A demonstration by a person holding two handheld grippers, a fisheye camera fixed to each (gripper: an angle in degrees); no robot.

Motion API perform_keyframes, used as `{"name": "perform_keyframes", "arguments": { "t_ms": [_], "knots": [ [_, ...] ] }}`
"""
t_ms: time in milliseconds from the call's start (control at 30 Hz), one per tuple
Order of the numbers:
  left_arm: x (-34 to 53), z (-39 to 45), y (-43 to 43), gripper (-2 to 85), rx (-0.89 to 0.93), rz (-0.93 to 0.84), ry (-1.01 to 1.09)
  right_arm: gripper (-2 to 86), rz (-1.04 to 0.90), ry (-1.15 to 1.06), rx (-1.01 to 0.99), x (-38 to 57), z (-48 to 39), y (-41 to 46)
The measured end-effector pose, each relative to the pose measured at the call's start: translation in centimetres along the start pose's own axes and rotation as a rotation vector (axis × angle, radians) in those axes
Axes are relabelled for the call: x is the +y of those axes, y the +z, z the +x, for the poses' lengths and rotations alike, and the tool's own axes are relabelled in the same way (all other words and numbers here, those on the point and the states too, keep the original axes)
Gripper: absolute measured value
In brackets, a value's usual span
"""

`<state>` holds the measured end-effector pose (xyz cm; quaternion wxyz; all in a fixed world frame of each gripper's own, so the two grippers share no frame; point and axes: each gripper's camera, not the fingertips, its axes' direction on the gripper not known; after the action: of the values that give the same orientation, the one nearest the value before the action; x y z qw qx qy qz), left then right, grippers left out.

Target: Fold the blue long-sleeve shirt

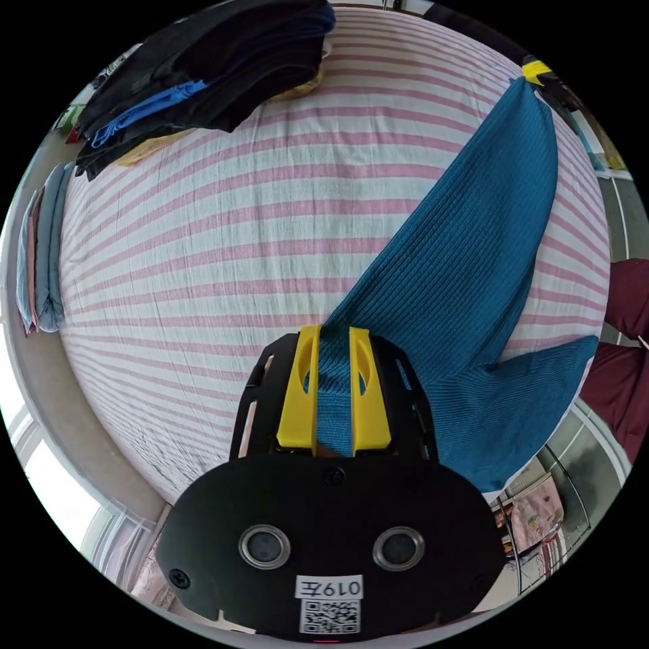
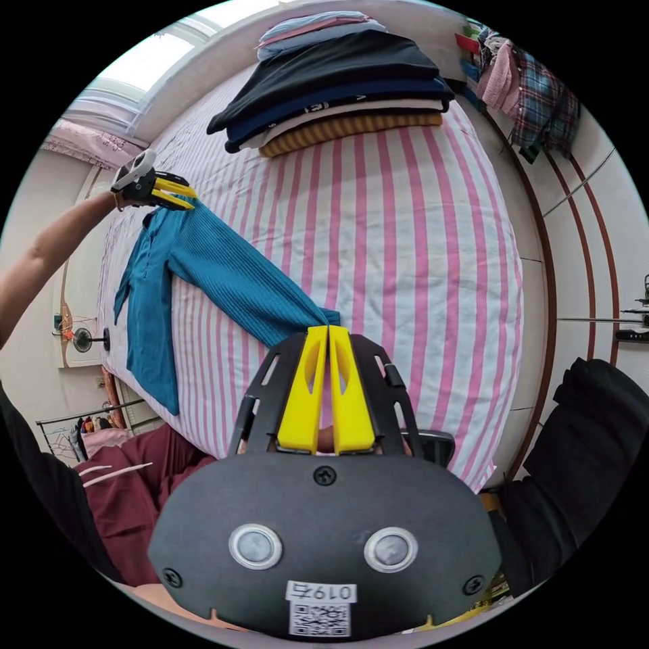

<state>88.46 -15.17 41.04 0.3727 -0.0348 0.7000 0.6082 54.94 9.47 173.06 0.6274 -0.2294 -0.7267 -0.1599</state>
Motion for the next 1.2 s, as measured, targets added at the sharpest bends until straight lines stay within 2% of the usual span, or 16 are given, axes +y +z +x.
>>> {"name": "perform_keyframes", "arguments": {
  "t_ms": [167,333,633,767,933,1000,1200],
  "knots": [
    [-0.8,-1.4,-1.1,1.5,0.069,0.042,-0.041,-0.6,0.057,0.019,-0.054,-0.1,0.4,-1.7],
    [-0.4,-4.0,-2.2,1.0,0.123,0.123,-0.196,-0.5,0.118,0.045,-0.104,-0.7,1.2,-3.1],
    [-2.7,-4.7,-1.3,1.6,0.102,0.034,-0.318,1.6,0.115,0.122,-0.115,-4.3,3.1,0.4],
    [-3.0,-5.1,-1.5,2.5,0.095,0.017,-0.351,10.0,0.102,0.076,-0.039,-5.5,2.8,1.2],
    [-2.6,-6.2,-1.8,5.9,0.136,0.027,-0.425,8.8,0.185,0.109,0.014,-5.1,2.3,-0.8],
    [-2.4,-6.4,-1.9,6.7,0.135,0.036,-0.439,8.1,0.227,0.132,-0.052,-4.2,1.6,-1.3],
    [-1.9,-6.5,-2.1,7.4,0.121,0.039,-0.434,8.5,0.093,0.101,-0.035,-2.7,-2.0,2.2]
  ]
}}
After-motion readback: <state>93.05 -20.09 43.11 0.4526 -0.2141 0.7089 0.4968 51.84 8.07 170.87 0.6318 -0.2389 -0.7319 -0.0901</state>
